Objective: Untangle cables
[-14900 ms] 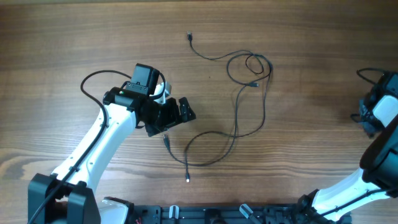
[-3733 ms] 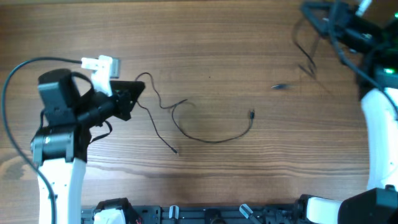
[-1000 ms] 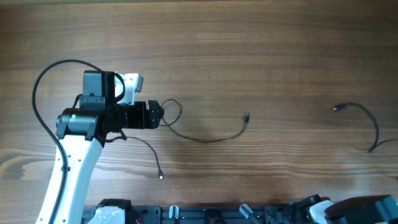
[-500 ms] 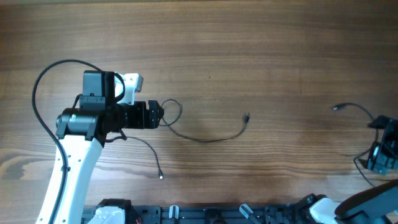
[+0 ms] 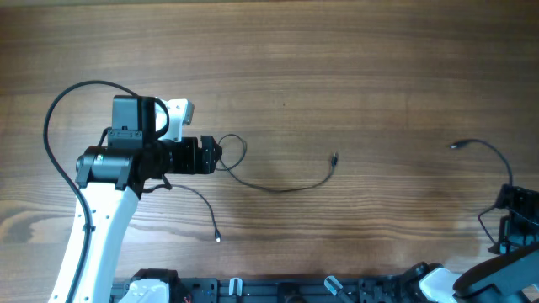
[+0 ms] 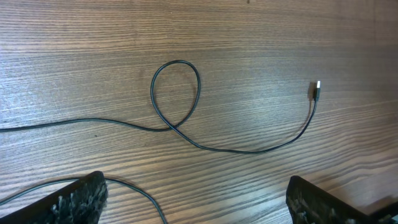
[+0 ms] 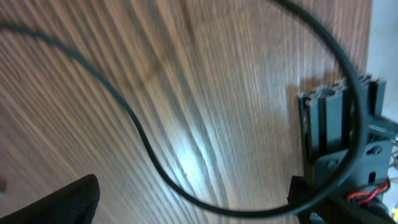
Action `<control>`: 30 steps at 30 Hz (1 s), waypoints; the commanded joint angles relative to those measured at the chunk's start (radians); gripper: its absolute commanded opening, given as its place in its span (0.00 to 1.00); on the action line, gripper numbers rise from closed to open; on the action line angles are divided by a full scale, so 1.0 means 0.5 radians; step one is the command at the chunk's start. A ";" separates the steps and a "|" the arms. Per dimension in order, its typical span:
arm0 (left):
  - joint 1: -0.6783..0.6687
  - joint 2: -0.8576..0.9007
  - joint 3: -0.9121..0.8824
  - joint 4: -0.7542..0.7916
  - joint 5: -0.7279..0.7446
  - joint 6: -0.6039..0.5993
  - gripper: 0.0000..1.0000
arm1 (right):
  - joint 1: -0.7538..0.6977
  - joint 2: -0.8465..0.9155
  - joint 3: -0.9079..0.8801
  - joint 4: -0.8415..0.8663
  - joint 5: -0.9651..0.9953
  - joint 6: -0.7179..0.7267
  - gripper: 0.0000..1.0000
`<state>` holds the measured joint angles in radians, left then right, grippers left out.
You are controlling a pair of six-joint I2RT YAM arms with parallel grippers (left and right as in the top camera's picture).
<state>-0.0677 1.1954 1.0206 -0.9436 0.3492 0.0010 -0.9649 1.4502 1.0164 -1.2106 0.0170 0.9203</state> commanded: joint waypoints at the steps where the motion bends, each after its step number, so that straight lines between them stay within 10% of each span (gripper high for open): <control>1: -0.007 0.005 0.001 -0.001 0.034 -0.018 0.94 | 0.005 0.008 -0.008 0.042 0.147 0.006 0.04; 8: -0.007 0.005 0.001 -0.018 0.034 -0.019 0.93 | 0.005 0.008 -0.006 0.320 -0.027 -0.304 0.04; 11: -0.007 0.005 0.001 -0.018 0.034 -0.019 0.93 | 0.005 0.006 0.063 0.806 -1.135 -0.970 0.04; 14: -0.007 0.005 0.001 -0.016 0.034 -0.019 0.93 | 0.005 0.006 0.274 1.307 -1.664 -0.728 0.04; 23: -0.007 0.005 0.001 -0.016 0.034 -0.019 0.94 | -0.026 0.018 0.716 2.494 -1.044 -0.368 0.05; 30: -0.007 0.005 0.001 0.031 0.041 -0.019 0.97 | -0.161 0.335 0.945 2.451 -0.888 -0.558 0.04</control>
<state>-0.0677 1.1950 1.0206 -0.9352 0.3496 -0.0029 -1.0481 1.5204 1.3861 0.0689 -0.4313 0.7067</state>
